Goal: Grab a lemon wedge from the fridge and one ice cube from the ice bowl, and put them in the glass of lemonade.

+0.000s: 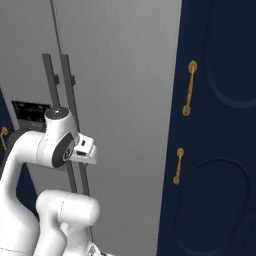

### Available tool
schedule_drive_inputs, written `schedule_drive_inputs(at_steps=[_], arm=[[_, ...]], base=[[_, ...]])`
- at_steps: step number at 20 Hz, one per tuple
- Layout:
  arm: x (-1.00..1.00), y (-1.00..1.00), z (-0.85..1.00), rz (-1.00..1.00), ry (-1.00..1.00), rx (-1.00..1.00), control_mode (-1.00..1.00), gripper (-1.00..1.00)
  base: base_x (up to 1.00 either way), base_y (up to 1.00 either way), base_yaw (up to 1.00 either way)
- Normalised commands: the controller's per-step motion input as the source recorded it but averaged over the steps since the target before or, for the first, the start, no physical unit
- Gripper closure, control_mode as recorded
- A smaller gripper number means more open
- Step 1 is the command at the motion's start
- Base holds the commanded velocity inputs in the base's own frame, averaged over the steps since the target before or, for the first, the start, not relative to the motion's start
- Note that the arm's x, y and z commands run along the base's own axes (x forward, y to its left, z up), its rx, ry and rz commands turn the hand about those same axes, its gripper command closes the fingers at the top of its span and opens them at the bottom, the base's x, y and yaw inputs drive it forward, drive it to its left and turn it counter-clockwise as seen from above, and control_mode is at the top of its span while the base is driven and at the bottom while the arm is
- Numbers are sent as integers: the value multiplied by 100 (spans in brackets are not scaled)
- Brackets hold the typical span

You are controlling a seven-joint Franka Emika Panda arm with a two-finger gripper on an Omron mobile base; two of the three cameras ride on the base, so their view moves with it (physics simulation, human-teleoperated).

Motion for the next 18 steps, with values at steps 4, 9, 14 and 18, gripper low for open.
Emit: schedule_drive_inputs(at_steps=[4, 9, 14, 18], arm=[[0, 0, 0, 0, 0, 0, 100, -100], [0, 0, 0, 0, 0, 0, 100, -100], [0, 0, 0, 0, 0, 0, 100, -100], [0, 0, 0, 0, 0, 0, 100, -100]], base=[[0, 47, 45], [0, 59, 64], [13, 66, 69], [32, 65, 69]])
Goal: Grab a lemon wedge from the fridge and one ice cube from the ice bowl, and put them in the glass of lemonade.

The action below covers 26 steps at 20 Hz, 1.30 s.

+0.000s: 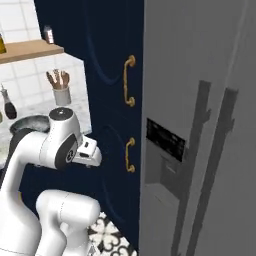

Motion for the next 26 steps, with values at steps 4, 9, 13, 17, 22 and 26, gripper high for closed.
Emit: schedule_drive_inputs(at_steps=[4, 9, 13, 17, 22, 26], arm=[[0, 0, 0, 0, 0, 0, 100, -100], [0, 0, 0, 0, 0, 0, 100, -100], [0, 0, 0, 0, 0, 0, 100, -100], [0, 0, 0, 0, 0, 0, 100, -100], [40, -1, -15, 7, 0, 0, -100, -100], [78, 0, -32, 0, -3, -2, -100, -100]], base=[[40, 67, 67], [70, 53, 62], [94, 39, 58], [97, 4, 46], [27, -1, 11], [0, 0, 0]])
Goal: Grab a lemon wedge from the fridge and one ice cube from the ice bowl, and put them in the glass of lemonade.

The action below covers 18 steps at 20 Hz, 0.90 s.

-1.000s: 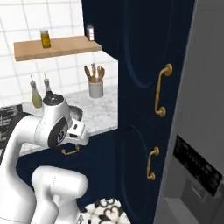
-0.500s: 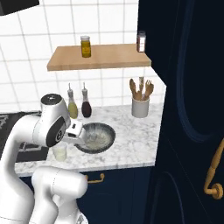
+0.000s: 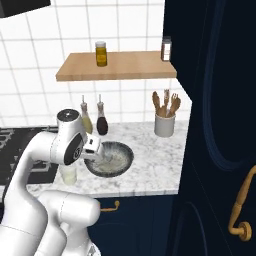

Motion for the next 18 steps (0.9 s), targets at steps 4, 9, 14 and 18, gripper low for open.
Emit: schedule_drive_inputs(at_steps=[4, 9, 14, 18], arm=[[70, -11, -23, 0, 0, -1, -100, -100], [44, -41, -38, 0, 1, 0, -100, -100], [31, -2, -28, 20, 0, 0, -100, -100], [42, 0, -34, 34, 0, -3, -100, -100]], base=[[0, 0, 0], [0, 0, 0], [0, 0, 0], [0, 0, 0]])
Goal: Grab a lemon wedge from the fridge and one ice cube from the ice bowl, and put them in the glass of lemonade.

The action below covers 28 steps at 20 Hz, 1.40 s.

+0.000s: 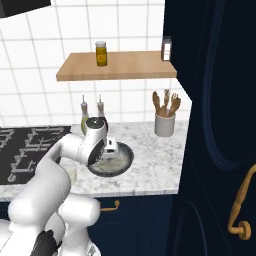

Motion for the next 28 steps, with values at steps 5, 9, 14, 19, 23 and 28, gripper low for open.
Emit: schedule_drive_inputs(at_steps=[5, 9, 14, 19, 23, 28], arm=[[53, 0, -27, 14, 3, -2, -100, -100], [51, -1, -19, 6, 5, -1, -100, -100], [50, -5, -25, 8, 6, 0, -100, -100], [40, -9, -34, 10, 4, 0, -100, -100], [38, -2, -30, 9, 6, -1, -100, -100], [35, 0, -31, 6, 8, -3, -100, -100]], base=[[0, 0, 0], [0, 0, 0], [0, 0, 0], [0, 0, 0], [0, 0, 0], [0, 0, 0]])
